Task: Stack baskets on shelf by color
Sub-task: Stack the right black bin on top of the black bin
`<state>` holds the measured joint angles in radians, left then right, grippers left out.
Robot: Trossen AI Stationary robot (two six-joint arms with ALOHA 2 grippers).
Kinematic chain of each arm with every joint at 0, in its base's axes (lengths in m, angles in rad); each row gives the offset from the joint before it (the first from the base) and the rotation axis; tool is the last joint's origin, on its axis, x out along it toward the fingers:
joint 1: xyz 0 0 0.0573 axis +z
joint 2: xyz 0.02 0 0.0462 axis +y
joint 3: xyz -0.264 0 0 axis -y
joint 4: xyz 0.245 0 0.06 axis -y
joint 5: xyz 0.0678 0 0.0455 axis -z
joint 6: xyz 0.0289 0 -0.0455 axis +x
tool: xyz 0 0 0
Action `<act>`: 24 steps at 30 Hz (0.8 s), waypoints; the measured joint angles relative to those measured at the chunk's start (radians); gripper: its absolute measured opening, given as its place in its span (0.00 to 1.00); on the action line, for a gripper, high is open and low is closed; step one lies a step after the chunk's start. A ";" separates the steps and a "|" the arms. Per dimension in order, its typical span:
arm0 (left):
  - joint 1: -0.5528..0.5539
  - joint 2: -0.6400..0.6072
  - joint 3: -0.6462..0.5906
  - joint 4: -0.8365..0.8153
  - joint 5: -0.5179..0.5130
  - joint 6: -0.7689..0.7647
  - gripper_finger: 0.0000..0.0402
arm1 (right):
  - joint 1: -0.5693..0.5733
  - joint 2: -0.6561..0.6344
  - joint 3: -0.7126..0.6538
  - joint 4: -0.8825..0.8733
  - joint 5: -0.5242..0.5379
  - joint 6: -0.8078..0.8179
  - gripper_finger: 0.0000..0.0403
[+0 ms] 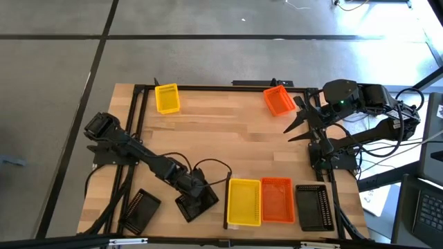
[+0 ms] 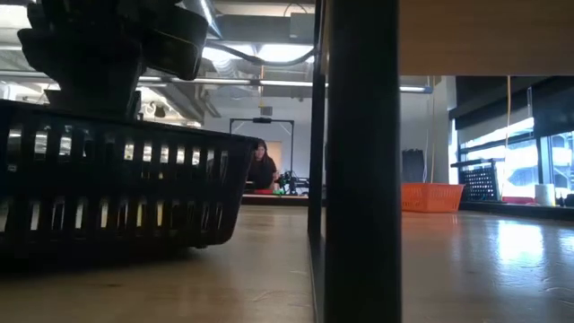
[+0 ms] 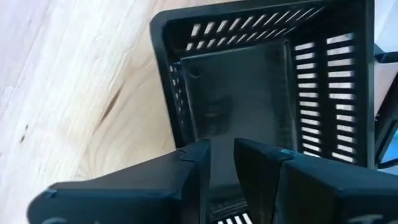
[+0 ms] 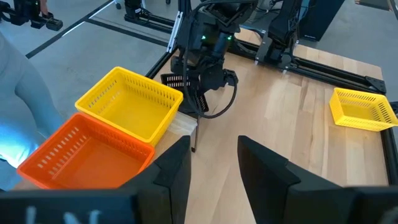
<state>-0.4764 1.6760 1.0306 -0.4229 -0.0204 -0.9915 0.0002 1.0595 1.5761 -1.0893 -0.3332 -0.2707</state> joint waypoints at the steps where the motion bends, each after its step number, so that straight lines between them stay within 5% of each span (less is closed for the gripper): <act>1: 0.000 0.000 0.002 -0.002 0.000 0.002 0.17 | 0.000 0.000 0.000 0.000 0.000 0.000 0.33; 8: 0.003 0.000 0.055 -0.026 -0.008 0.008 0.17 | 0.000 0.000 0.000 0.000 0.000 0.000 0.33; 17: 0.017 0.000 0.136 -0.268 -0.074 -0.072 0.17 | 0.000 0.000 0.000 0.000 0.000 0.000 0.33; 24: 0.051 0.000 0.155 -0.282 0.022 -0.133 0.17 | 0.000 0.000 0.000 0.000 0.000 0.000 0.33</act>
<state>-0.4258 1.6760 1.1858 -0.7053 0.0016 -1.1245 0.0002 1.0595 1.5761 -1.0893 -0.3332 -0.2707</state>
